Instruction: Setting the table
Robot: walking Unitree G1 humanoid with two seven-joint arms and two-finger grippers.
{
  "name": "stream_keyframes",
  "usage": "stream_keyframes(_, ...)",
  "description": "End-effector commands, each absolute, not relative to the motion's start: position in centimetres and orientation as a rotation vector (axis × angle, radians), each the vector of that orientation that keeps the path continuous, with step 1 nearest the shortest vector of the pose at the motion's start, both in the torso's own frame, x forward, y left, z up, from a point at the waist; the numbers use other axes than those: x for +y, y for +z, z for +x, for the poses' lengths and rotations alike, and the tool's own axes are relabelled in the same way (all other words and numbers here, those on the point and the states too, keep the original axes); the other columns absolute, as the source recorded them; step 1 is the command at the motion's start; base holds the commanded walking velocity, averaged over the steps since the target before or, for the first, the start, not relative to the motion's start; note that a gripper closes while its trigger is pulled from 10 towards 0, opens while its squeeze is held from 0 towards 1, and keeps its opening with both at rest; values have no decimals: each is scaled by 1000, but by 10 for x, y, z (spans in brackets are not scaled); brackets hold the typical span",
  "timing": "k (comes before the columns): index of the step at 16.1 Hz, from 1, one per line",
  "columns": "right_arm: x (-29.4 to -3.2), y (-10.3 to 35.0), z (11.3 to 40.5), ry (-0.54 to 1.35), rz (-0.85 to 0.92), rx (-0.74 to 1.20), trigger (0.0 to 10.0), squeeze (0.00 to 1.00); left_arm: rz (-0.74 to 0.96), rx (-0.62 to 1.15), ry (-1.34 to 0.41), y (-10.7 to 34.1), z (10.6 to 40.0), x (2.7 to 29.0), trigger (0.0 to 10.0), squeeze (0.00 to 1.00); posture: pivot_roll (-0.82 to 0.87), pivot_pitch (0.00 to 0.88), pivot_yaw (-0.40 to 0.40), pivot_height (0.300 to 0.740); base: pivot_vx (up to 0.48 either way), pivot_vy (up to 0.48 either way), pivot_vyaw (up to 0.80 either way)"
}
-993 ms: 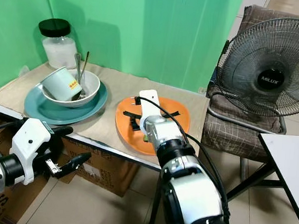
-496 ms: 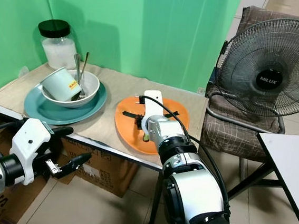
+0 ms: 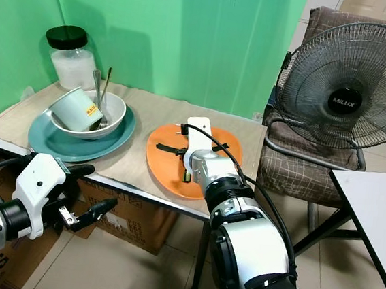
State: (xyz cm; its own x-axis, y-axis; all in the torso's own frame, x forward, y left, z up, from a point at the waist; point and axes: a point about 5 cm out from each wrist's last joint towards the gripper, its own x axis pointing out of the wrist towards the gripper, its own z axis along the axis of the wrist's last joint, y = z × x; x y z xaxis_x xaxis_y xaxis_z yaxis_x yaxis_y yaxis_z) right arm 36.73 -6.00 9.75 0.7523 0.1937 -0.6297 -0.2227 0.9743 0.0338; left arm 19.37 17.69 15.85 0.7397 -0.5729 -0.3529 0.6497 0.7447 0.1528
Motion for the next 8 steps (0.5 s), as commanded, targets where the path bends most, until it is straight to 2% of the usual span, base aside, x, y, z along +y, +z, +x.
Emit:
stream_keyframes(1, -58, 91, 363, 237, -32, 732, 0, 0, 291, 291, -690, 161, 193, 176, 10000, 0, 21, 0, 19, 740, 0, 0, 0)
stream_keyframes(8, -59, 91, 363, 233, -7, 735, 0, 0, 305, 294, -689, 161, 195, 177, 10000, 0, 22, 0, 22, 740, 0, 0, 0)
